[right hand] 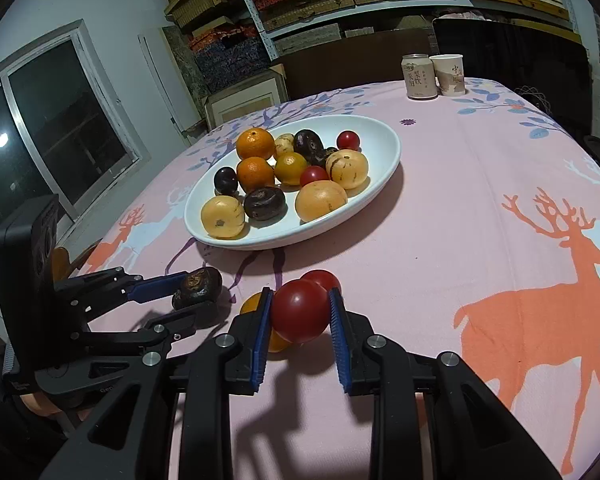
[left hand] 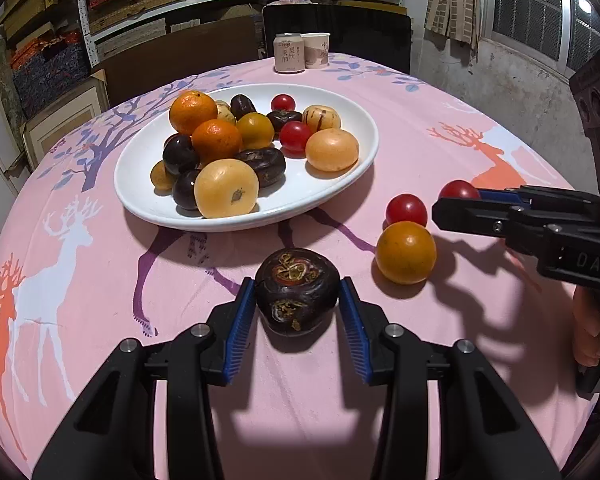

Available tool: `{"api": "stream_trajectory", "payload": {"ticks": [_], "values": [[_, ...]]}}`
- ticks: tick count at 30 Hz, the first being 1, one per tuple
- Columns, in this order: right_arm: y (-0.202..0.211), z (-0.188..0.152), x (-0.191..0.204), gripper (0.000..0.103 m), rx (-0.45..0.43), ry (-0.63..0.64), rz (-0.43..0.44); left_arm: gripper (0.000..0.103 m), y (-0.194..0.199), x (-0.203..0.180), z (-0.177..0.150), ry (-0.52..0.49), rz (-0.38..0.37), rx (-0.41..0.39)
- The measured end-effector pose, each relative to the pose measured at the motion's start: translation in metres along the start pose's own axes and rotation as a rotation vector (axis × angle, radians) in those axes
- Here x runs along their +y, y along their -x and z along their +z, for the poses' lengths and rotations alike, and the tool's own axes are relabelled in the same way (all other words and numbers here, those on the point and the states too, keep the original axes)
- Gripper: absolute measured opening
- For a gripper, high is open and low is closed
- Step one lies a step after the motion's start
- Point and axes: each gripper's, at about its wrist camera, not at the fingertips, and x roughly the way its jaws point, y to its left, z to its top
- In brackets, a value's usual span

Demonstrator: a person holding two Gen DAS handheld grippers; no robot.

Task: Organize fruits
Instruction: 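Carry the mangosteen and tomato onto the white plate and release both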

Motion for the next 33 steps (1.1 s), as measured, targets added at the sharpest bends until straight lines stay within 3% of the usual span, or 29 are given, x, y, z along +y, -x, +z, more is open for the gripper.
{"api": "stream_trajectory", "payload": {"ticks": [10, 16, 25, 33], "values": [[0.005, 0.000, 0.000, 0.028, -0.018, -0.007, 0.019, 0.042, 0.005, 0.006, -0.003, 0.034, -0.004, -0.002], [0.016, 0.010, 0.001, 0.028, -0.029, -0.018, 0.048, 0.042, 0.024, 0.023, 0.004, 0.080, -0.010, -0.046], [0.037, 0.066, 0.010, 0.028, -0.075, 0.027, 0.073, 0.042, 0.044, 0.060, 0.049, 0.125, -0.001, -0.114], [-0.010, 0.126, 0.013, 0.028, -0.013, 0.053, 0.047, 0.042, 0.009, 0.038, 0.085, 0.080, -0.056, -0.076]]}}
